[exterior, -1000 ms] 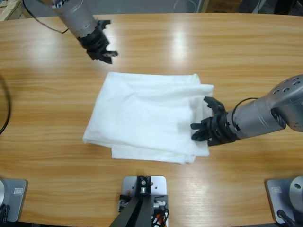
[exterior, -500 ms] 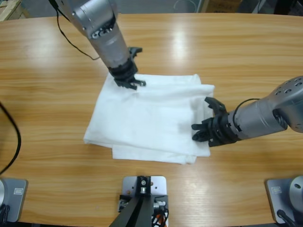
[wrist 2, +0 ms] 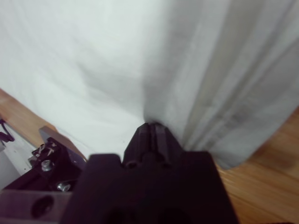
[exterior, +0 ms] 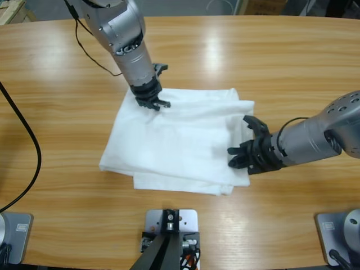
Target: Fold clothes
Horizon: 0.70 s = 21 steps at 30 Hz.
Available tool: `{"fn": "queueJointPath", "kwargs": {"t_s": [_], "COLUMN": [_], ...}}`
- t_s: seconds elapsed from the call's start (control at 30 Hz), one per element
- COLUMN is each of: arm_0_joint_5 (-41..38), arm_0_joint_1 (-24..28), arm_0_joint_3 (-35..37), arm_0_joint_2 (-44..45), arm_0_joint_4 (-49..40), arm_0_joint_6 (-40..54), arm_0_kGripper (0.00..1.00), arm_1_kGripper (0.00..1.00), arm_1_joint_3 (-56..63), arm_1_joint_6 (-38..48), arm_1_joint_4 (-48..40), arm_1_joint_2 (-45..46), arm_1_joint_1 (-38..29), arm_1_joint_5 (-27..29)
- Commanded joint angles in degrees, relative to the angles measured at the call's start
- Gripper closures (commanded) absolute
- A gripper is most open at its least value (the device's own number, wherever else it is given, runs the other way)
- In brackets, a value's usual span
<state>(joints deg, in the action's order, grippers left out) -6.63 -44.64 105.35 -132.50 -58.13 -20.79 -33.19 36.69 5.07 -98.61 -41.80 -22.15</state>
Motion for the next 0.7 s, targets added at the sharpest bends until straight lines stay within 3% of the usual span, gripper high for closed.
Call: {"fn": "queueJointPath", "kwargs": {"t_s": [0.03,0.3,0.4,0.6,0.7], "arm_0_joint_5": [12.17,13.84,14.24,13.54,10.94], "arm_0_joint_1": [4.60,8.69,8.69,6.97,3.42], "arm_0_joint_3": [4.95,9.12,8.48,-2.61,-13.59], "arm_0_joint_2": [-7.30,-8.92,-5.72,11.83,19.82], "arm_0_joint_4": [-1.07,-1.11,-3.55,-3.90,-0.93], "arm_0_joint_6": [-0.72,-3.90,-3.57,-3.36,-4.69], "arm_0_kGripper": [1.000,1.000,1.000,1.000,1.000], "arm_1_kGripper": [1.000,1.000,1.000,1.000,1.000], "arm_1_joint_3": [3.66,3.66,3.66,3.66,3.57], "arm_1_joint_6": [0.57,0.57,0.54,0.31,0.31], "arm_1_joint_4": [1.14,1.91,1.91,1.44,1.53], "arm_1_joint_2": [-2.78,-1.74,-1.83,-2.20,-1.57], "arm_1_joint_1": [-0.21,-0.21,-0.21,-0.21,-0.21], "arm_1_joint_5": [1.41,1.06,1.03,1.24,1.48]}}
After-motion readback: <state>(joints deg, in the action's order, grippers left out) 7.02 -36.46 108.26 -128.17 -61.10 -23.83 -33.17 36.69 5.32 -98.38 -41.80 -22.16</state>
